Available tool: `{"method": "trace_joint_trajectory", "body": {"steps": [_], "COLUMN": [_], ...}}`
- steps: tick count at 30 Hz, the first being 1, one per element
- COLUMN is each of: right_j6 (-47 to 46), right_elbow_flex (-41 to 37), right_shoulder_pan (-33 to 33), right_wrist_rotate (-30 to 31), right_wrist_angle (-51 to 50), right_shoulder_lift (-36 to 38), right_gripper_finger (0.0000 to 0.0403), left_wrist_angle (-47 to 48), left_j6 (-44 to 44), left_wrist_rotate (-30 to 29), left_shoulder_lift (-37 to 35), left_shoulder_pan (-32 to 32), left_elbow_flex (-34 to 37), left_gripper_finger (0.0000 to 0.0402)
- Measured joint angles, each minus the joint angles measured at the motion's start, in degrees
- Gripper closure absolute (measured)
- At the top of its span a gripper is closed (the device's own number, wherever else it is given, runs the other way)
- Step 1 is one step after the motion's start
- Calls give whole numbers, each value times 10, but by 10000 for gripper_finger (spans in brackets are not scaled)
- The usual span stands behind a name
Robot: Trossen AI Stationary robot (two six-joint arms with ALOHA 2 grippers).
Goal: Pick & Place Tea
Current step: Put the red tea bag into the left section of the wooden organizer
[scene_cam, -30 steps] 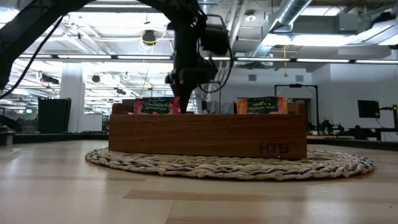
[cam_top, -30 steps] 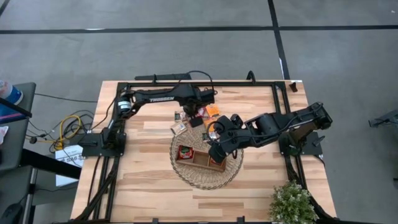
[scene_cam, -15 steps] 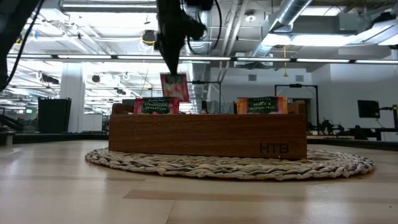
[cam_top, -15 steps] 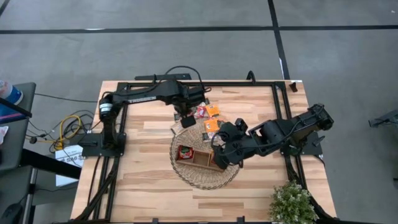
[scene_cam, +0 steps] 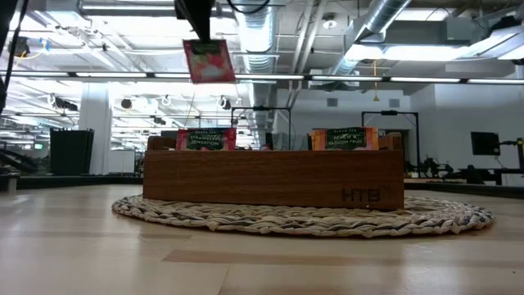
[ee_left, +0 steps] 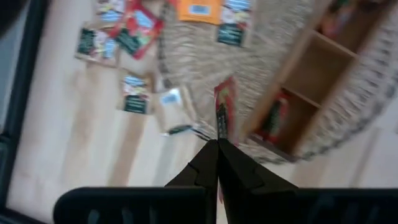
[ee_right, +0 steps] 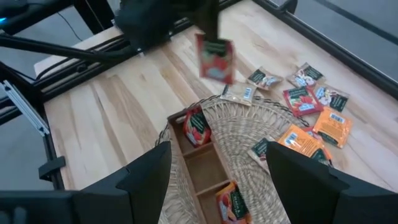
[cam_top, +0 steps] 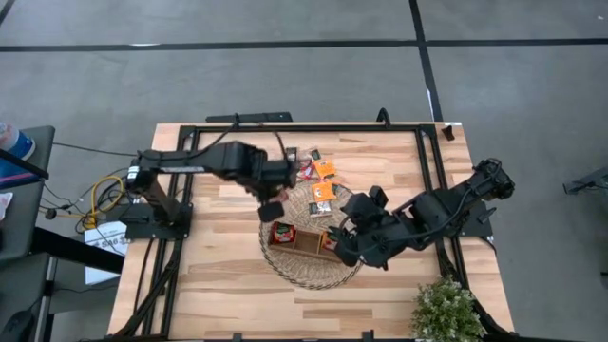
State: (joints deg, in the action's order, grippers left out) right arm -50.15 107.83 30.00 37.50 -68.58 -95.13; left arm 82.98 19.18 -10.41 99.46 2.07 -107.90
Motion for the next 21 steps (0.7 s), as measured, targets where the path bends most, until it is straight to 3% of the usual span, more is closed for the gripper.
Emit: {"method": "trace_joint_trajectory", "body": {"steps": [8, 21], "right_j6": [-10, -25], "right_elbow_flex": [0, 0], "right_shoulder_pan": [14, 34], "right_wrist_rotate": [2, 17], "right_wrist_angle": [1, 17], "right_shoulder_lift": [0, 0], "right_gripper_finger": [148, 148], "left_wrist_angle": [-12, -55], "left_j6": [41, 32], "left_wrist_rotate": [5, 2], "left_shoulder_lift": [9, 56], "left_shoulder_pan": [89, 127], "left_elbow_flex": [0, 1], "left_gripper_finger": [401, 401]}}
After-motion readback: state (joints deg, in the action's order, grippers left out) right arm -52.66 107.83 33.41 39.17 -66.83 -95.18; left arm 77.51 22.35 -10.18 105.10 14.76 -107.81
